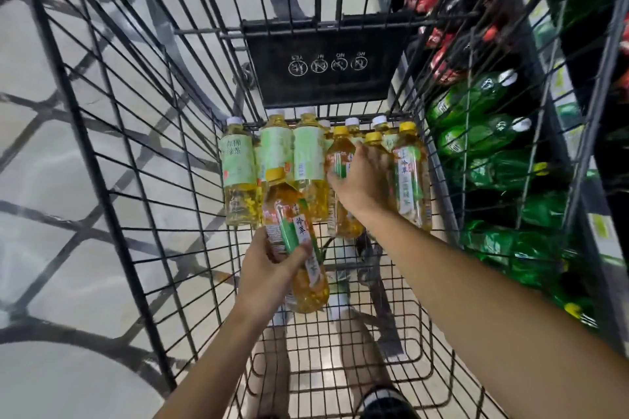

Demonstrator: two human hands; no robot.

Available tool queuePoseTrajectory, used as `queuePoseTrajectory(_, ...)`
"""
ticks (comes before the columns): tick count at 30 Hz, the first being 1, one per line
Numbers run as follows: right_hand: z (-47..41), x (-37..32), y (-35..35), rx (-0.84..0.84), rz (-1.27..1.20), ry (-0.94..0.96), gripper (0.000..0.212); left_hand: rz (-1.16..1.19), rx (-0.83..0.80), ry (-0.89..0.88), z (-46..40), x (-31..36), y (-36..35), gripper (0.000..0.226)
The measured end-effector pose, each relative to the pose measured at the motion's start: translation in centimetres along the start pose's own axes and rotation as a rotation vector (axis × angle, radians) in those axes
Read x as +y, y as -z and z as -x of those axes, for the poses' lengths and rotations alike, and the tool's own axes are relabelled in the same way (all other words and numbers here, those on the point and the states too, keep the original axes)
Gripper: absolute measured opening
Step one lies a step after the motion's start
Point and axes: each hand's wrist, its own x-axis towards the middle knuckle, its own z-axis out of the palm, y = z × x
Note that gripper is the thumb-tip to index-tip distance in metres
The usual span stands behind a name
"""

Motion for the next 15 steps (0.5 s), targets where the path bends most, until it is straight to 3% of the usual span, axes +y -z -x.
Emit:
queuePoseTrajectory(3, 1.2, 0.1, -0.9, 0.031, -0.074, -0.05, 0.083, -0.009, 0.007, -0.002, 0.0, -0.4, 0.4, 0.031)
queuePoseTrajectory(8, 5.3, 2.1, -3.0, 0.125, -0.43, -0.005, 0.088, -0.014, 0.016, 0.008, 0.3, -0.8, 0.9, 0.033)
queuePoseTrajectory(15, 7.9, 4.4, -4.9, -0.001, -0.593, -0.065, 0.093, 0.009, 0.039, 0.036, 0.1, -1.3, 1.3, 0.034)
